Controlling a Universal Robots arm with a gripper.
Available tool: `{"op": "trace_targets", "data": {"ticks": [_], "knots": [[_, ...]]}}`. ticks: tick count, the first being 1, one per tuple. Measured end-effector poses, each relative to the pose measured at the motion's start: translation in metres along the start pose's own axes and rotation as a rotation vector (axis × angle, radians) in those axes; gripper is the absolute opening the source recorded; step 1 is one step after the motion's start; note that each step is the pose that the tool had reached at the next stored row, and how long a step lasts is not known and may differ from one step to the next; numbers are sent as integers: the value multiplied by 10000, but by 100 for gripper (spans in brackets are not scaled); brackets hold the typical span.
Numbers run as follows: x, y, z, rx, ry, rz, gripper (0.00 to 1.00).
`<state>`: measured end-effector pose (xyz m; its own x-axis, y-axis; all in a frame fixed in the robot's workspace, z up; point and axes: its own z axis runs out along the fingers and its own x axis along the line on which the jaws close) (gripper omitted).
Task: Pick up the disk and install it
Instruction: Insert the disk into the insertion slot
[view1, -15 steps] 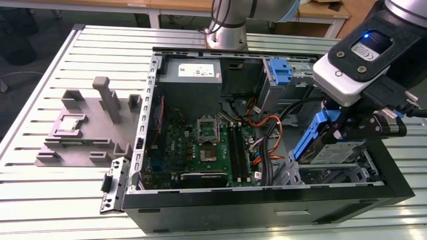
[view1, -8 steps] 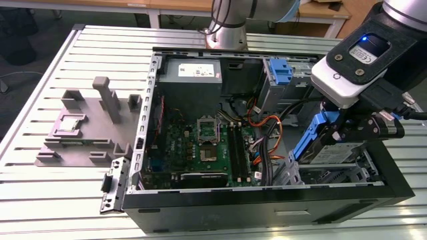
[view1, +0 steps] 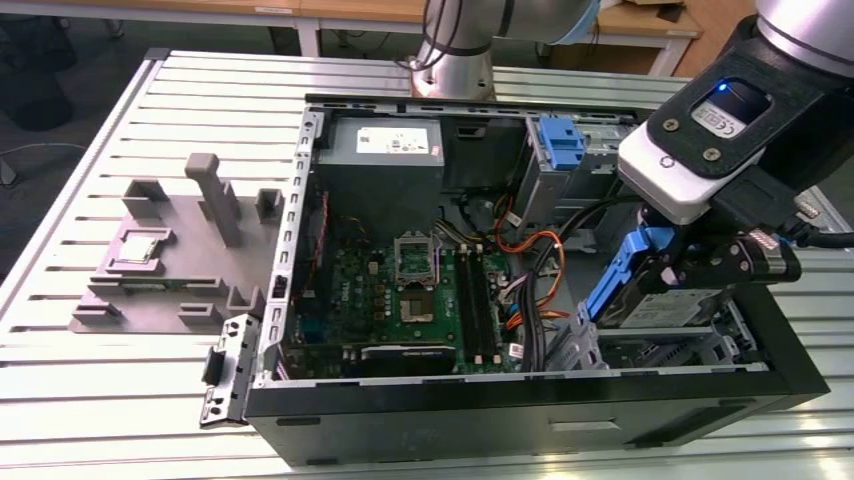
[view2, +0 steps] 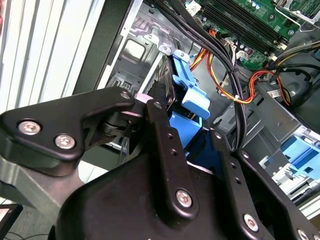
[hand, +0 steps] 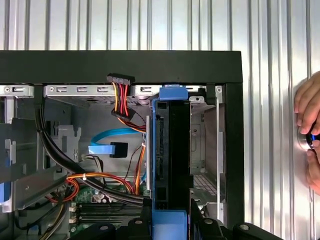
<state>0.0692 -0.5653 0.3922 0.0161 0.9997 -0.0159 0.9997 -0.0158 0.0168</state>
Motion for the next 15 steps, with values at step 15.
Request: {"op": "trace_targets", "data": {"ticks": [15], "knots": [[1, -1, 78, 0, -1, 1, 36]]}}
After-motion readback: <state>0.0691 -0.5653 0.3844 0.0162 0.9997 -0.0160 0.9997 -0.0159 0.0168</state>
